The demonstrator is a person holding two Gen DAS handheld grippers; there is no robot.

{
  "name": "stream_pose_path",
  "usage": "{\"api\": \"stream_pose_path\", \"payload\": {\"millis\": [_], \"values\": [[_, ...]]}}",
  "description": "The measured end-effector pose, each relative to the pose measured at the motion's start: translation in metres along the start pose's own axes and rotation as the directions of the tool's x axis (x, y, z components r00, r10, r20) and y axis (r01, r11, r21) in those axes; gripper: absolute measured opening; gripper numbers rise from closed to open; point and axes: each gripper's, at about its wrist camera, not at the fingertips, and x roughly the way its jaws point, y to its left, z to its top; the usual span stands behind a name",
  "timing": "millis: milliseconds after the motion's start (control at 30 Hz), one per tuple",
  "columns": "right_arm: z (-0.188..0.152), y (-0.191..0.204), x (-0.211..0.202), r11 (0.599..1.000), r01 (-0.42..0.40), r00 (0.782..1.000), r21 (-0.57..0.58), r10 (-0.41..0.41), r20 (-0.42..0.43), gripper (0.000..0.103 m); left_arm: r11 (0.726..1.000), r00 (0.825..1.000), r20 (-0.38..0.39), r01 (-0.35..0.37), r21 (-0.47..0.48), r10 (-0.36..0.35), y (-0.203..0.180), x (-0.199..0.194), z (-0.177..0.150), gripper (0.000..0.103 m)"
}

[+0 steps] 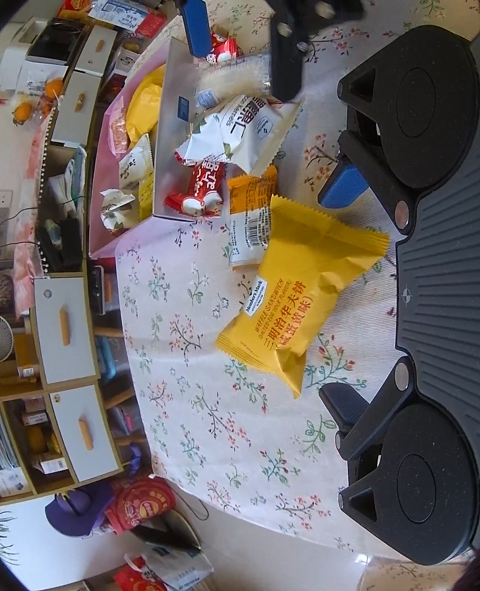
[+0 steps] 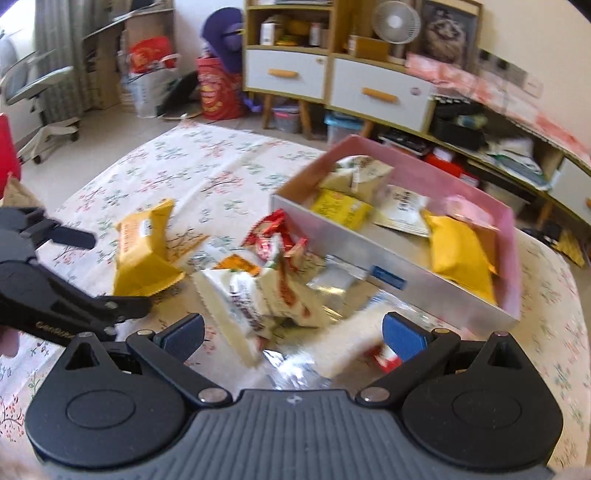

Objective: Organize snacks
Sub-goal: 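Withdraw both tools from the box toward the yellow waffle packet and Pecan Kernels packet, then grasp the yellow waffle sandwich packet with the left tool while the right tool grasps the white Pecan Kernels packet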

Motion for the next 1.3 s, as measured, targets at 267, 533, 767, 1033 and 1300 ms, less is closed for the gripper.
{"api": "stream_pose_path", "payload": {"millis": [267,533,767,1033,1300], "values": [[0.006,0.017,0.018,0.995,0.003,1.0,-0.1,-0.003,-0.003,0.103,0.996,0.999,-0.029,0.028,-0.082,-0.031,0.01,0.0,0.014,0.101],[0.005,0.019,0.026,0.994,-0.012,1.0,-0.11,0.009,-0.026,0.103,0.971,0.999,-0.053,0.0,-0.238,-0.013,0.022,-0.003,0.025,0.101],[0.003,0.024,0.03,0.99,0.012,1.0,-0.144,-0.016,-0.023,0.102,0.931,0.996,-0.08,-0.064,-0.358,0.037,0.019,0.009,0.034,0.101],[0.004,0.027,0.031,0.988,0.023,1.0,-0.152,-0.024,-0.003,0.1,0.891,0.994,-0.094,-0.085,-0.445,0.048,0.016,0.016,0.035,0.097],[0.004,0.029,0.032,0.989,0.029,1.0,-0.144,-0.028,0.007,0.086,0.841,0.994,-0.102,-0.096,-0.533,0.049,0.026,0.021,0.03,0.08]]}}
